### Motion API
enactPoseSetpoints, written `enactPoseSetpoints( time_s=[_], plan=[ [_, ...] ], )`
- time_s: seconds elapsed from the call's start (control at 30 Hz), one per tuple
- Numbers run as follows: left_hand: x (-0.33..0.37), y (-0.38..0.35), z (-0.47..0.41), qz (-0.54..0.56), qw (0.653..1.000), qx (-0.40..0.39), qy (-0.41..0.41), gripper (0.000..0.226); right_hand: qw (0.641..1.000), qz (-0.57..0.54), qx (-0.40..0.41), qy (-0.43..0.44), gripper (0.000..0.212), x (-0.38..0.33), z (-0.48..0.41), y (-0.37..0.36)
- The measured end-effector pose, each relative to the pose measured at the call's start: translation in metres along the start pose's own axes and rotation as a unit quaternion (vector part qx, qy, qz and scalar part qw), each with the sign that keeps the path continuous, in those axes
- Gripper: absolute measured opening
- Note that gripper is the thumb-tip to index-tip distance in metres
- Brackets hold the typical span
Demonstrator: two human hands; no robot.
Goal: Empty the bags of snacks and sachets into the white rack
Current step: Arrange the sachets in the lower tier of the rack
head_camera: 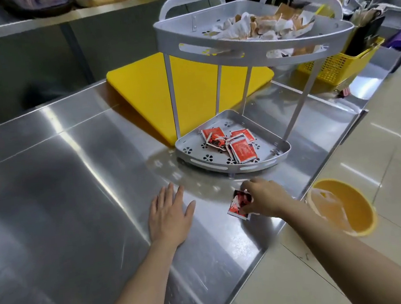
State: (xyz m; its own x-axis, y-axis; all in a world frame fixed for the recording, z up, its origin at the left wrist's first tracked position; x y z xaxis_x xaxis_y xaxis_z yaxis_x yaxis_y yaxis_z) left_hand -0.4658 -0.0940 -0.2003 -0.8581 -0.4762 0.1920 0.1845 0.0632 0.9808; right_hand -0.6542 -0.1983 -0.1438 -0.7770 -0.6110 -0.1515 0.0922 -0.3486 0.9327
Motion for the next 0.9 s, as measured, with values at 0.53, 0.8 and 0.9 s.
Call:
enactPoseSetpoints(
  time_s=[0.53,0.8,0.9],
  plan=[
    [-0.003,0.004,0.005,0.012,1.000,-0.006,-0.012,0.081,0.818,-0.564,-0.108,-0.038,0.010,-0.029,-0.008,0.013],
    [-0.007,0.006,0.012,0.011,1.000,-0.008,-0.022,0.103,0.760,-0.643,-0.004,-0.094,0.013,-0.044,-0.030,0.038],
    [-0.010,0.008,0.018,0.020,0.999,-0.032,-0.023,0.083,0.793,-0.598,-0.065,-0.094,0.021,-0.063,-0.027,0.014]
  ],
)
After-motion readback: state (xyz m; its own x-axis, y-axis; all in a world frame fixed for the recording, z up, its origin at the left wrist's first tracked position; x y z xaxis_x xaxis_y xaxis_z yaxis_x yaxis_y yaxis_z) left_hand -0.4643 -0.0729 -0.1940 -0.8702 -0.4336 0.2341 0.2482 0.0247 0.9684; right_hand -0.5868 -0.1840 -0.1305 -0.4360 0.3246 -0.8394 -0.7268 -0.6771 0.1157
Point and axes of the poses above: each hand's wrist, its own z-axis away from the middle knuckle, its own y-axis out of the back of the hand, x = y × z, the point moved 6 cm from there along -z, towards the middle knuckle, and after that the axes turned 3 degrees about y, right-handed, at the moved point
